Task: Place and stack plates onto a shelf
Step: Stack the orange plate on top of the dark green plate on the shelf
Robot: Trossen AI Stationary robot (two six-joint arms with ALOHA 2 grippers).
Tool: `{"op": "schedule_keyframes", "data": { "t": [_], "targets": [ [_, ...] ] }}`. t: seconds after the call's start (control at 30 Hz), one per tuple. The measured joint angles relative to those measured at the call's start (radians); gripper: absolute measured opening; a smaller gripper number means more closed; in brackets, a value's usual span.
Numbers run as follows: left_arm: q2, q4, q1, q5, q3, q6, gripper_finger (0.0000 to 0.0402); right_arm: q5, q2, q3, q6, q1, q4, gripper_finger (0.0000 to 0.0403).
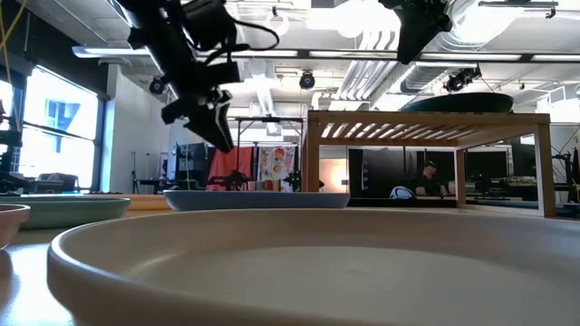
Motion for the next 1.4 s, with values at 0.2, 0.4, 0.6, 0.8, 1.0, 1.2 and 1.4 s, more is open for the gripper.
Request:
{"op": "schedule_keyframes", "data": {
  "t": [0.2, 0.4, 0.6, 0.8, 1.0, 1.2, 1.4],
  "targets": [
    [0.066, 0.003, 0.000, 0.000, 0.000, -0.001, 0.0087, 0.000, 0.000, 0.000, 0.000, 0.000, 0.000, 0.0077],
    [0.130, 0.029, 0.000, 0.000, 0.000, -0.015, 0.0087, -0.003, 0.000, 0.000, 0.000, 0.000, 0.000, 0.0077],
    [0.173, 0.043, 0.000, 0.001, 0.000, -0.019, 0.0087, -0.004, 0.000, 0.000, 0.000, 0.000, -0.001, 0.0077],
    [0.208, 0.048, 0.000, 0.008, 0.000, -0.019, 0.0087, -0.004, 0.000, 0.000, 0.000, 0.000, -0.001, 0.0077],
    [0.221, 0.048, 0.000, 0.007, 0.000, -0.019, 0.0087, -0.004, 0.000, 0.000, 0.000, 0.000, -0.001, 0.0077],
    [0.221, 0.055, 0.000, -0.054, 0.000, 0.000, 0.0087, -0.003, 0.000, 0.000, 0.000, 0.000, -0.001, 0.0077],
    [0.220, 0.055, 0.000, -0.067, 0.000, 0.001, 0.0087, -0.003, 0.000, 0.000, 0.000, 0.000, -0.001, 0.0077]
  ]
}}
